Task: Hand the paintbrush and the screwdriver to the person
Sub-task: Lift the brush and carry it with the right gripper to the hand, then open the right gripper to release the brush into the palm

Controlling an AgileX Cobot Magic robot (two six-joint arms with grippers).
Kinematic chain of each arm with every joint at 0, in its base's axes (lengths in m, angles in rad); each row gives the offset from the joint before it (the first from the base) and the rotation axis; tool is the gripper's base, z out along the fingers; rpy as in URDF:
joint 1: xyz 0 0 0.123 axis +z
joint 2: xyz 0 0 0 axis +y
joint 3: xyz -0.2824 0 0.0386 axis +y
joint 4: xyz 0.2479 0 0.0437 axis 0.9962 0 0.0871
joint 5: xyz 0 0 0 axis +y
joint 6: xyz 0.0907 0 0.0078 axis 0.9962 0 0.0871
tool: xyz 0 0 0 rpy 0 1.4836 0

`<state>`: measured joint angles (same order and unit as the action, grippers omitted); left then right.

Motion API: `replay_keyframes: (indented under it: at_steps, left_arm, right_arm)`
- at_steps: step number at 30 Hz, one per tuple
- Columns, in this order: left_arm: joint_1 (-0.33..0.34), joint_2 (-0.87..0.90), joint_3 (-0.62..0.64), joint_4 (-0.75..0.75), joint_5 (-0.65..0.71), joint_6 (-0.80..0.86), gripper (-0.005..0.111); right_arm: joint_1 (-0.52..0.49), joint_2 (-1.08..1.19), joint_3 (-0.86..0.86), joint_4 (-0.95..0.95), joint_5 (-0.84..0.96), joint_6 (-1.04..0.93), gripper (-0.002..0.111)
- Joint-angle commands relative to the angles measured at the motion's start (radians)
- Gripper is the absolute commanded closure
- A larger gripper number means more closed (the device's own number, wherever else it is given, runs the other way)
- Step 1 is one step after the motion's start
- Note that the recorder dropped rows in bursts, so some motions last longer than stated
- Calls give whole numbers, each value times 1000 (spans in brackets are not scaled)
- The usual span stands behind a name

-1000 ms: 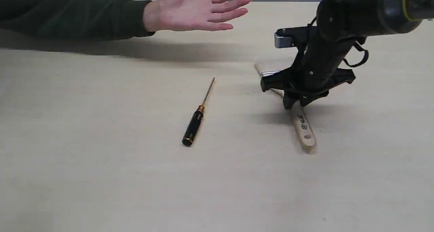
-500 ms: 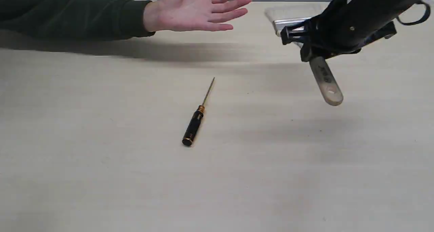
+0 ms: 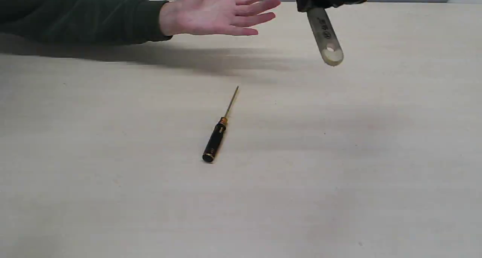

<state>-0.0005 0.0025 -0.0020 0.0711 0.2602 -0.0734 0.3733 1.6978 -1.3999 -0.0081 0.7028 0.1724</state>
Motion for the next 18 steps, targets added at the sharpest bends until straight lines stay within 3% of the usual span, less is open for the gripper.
replay_keyframes:
  at_steps: [1,18]
  left_arm:
    - [-7,-2,2,-4,-11,-2,107]
    - [-7,-2,2,-4,-11,-2,107]
  right_arm:
    - [3,61,-76,1,-22,-7,104]
    - [72,447,-527,-3,24,3,104]
